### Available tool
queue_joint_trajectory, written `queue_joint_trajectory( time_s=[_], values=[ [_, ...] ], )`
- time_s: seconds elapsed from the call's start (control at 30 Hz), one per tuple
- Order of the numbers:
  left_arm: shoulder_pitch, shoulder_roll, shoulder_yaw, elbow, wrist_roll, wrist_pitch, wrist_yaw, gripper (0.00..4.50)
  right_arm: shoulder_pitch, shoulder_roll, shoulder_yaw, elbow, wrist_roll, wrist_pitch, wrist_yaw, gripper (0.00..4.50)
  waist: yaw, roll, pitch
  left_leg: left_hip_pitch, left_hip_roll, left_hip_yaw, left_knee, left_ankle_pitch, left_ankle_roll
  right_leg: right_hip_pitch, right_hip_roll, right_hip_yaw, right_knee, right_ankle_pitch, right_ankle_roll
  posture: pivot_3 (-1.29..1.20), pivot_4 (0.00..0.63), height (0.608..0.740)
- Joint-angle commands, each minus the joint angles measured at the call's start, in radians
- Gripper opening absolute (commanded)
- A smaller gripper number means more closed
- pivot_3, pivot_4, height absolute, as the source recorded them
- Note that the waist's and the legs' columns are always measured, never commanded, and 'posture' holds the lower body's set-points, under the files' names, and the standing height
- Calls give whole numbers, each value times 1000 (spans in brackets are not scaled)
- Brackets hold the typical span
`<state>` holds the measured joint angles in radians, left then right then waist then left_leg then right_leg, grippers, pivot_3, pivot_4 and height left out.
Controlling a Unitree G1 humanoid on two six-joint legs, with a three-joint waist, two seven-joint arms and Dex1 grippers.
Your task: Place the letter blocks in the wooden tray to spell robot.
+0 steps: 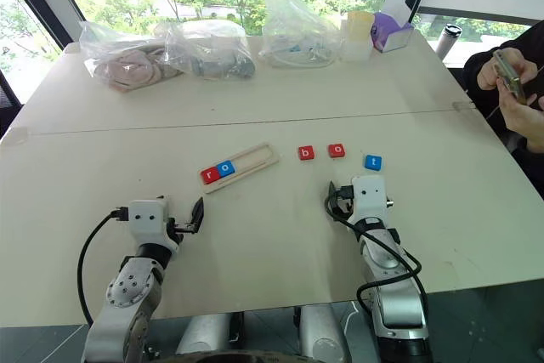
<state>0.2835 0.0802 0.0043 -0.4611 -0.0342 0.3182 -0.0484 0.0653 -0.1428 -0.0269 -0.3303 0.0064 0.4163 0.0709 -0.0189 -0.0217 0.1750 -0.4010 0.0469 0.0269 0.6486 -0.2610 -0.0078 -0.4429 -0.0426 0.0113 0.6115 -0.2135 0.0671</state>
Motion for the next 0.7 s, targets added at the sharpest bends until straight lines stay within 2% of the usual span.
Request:
queue_joint_trajectory(
  time_s=[0.03,0.4,0.7],
  values=[
    [20,19,31,-34,-10,-22,-15,4500,5,17,16,-14,3,-10,0,4408,0,0,0,0,0,0,0,0,0,0,0,0,0,0,0,0,150,740],
    [-14,68,44,-7,-42,-39,-87,4500,6,26,22,4,0,-46,-2,4408,1,0,0,0,0,0,0,0,0,0,0,0,1,0,0,0,150,740],
    [-63,146,90,25,-104,-49,-184,4500,-51,-39,-39,-17,70,-9,80,4408,2,0,0,0,0,1,0,0,0,0,0,0,1,0,0,0,150,740]
  ],
)
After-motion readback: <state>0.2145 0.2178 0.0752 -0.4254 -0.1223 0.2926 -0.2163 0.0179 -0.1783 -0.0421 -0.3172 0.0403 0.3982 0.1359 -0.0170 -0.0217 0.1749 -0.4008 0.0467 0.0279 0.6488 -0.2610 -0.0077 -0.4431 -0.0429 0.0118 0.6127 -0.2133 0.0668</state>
